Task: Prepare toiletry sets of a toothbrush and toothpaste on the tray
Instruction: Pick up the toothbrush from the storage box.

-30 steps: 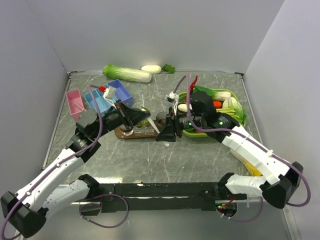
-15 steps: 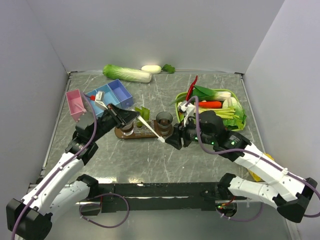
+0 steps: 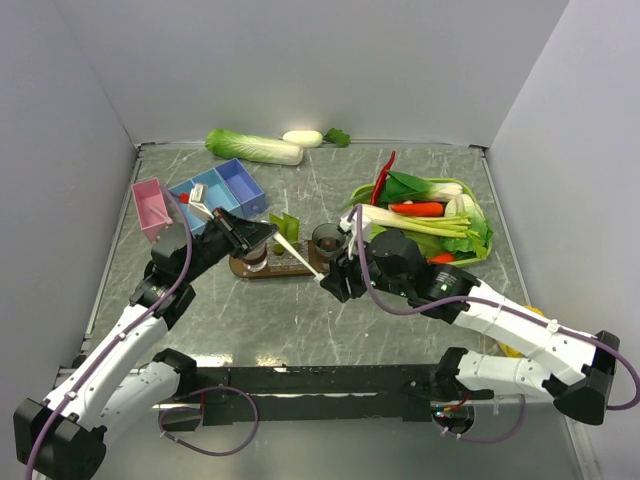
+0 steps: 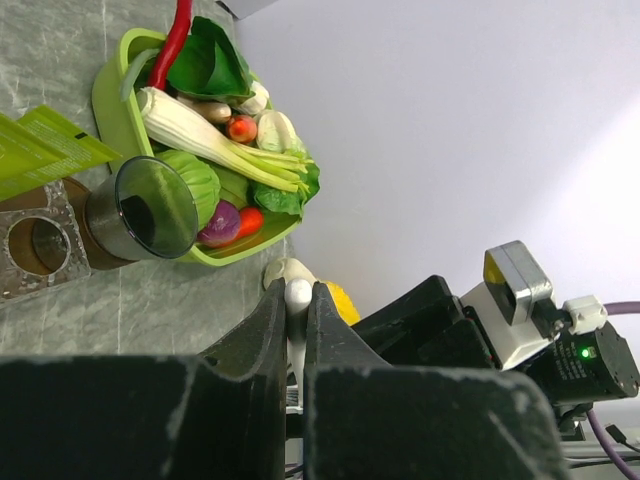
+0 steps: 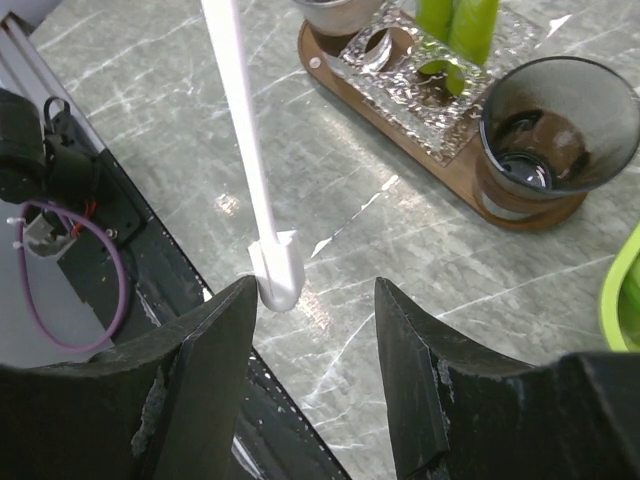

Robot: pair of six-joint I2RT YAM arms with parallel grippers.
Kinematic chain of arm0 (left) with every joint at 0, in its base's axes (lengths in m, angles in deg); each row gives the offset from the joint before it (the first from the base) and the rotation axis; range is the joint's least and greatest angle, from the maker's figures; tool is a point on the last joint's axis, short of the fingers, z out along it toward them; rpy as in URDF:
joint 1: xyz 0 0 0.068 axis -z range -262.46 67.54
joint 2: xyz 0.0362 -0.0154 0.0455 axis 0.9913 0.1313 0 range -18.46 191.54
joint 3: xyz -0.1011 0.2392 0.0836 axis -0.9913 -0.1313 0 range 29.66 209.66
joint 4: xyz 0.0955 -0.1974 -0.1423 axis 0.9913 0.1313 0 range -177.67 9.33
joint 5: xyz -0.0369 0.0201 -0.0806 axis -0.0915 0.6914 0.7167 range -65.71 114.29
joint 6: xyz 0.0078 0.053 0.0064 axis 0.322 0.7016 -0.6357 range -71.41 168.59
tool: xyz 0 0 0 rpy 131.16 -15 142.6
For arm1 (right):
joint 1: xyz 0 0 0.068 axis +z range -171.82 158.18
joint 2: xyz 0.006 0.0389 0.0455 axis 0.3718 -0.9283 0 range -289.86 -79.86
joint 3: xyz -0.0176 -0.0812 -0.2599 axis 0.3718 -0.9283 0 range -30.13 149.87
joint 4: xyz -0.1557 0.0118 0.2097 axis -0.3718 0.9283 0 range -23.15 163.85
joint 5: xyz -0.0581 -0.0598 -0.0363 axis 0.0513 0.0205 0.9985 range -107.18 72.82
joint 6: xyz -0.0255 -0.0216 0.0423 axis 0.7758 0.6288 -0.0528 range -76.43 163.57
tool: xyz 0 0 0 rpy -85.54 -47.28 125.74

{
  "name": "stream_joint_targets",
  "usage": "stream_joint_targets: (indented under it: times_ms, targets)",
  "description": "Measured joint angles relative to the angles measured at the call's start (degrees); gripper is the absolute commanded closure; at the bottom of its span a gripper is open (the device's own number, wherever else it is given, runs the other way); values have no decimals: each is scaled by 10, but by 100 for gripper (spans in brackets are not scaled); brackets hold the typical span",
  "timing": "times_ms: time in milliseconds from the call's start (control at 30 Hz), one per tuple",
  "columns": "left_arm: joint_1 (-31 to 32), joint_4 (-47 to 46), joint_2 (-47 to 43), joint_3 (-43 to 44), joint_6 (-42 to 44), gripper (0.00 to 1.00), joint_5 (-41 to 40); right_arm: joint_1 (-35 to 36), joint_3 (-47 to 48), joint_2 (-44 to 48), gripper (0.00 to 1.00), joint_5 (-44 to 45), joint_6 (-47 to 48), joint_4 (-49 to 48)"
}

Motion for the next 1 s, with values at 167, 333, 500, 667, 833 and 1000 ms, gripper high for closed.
stream_joint_targets:
  times_ms: [167, 333, 500, 667, 833, 1000]
  targets:
    - [-1, 0, 0, 0, -2, 99, 0, 21, 4, -13, 49, 22, 6, -2]
    - [-1, 4, 0, 0, -2, 99, 0, 33, 8, -20, 55, 38, 12, -2]
    - [-3, 4, 0, 3, -2, 99, 0, 38, 18, -34, 58, 44, 15, -2]
    - [-4, 4, 0, 5, -2, 99, 2, 43, 23, -42, 68, 47, 17, -3]
    - [-5, 4, 5, 5, -2, 99, 3, 47, 24, -45, 85, 47, 24, -2]
    - [-6, 15, 14, 13, 9, 99, 9, 48, 24, -49, 94, 47, 26, -2]
